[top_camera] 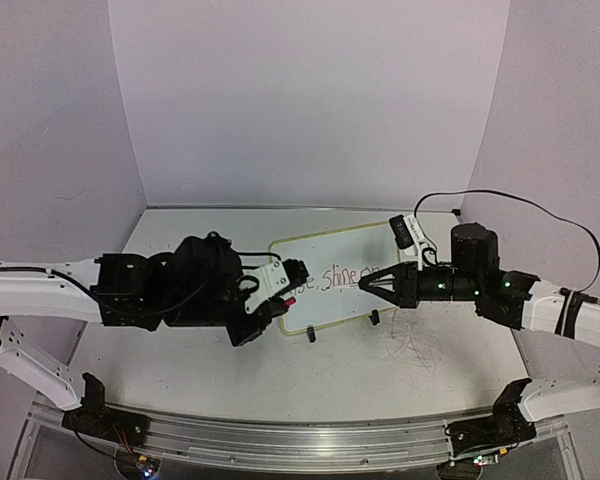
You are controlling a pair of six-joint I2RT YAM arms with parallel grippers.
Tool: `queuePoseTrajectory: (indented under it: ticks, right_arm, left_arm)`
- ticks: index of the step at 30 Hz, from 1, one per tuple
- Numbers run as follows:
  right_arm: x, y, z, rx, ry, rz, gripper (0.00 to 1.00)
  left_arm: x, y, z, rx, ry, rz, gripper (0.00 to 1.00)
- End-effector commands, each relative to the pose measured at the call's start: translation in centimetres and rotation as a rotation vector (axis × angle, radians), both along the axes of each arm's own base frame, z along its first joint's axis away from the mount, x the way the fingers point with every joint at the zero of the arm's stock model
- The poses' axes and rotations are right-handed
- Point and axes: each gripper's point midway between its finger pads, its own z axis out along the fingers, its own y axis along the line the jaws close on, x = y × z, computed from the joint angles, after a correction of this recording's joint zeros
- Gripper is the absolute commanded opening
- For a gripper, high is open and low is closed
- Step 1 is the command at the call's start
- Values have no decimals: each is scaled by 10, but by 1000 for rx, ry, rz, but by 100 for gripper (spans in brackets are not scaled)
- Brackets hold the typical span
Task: Write a sentence on the whiteboard
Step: Pick up the pen cap from the center of the board, then insert the whiteboard marker without the cap into the center of the board.
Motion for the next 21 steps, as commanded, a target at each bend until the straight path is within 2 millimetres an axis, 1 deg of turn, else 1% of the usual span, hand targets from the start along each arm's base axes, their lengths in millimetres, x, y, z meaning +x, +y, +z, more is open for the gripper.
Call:
queuePoseTrajectory:
  ticks: [1,5,10,21]
  right_arm:
    - [-14,15,34,105,-44,128,0]
    - [-23,20,28,96,-38,180,0]
    - [-28,28,18,79,-25,199,0]
    - [-29,42,20,76,-32,214,0]
  left_arm:
    - [12,-15,-21,153,-224,-52,0]
    - [19,-21,-28,189,-290,-57,0]
    - [18,-25,-31,173,-285,-70,0]
    - [15,-30,-38,169,-253,-79,0]
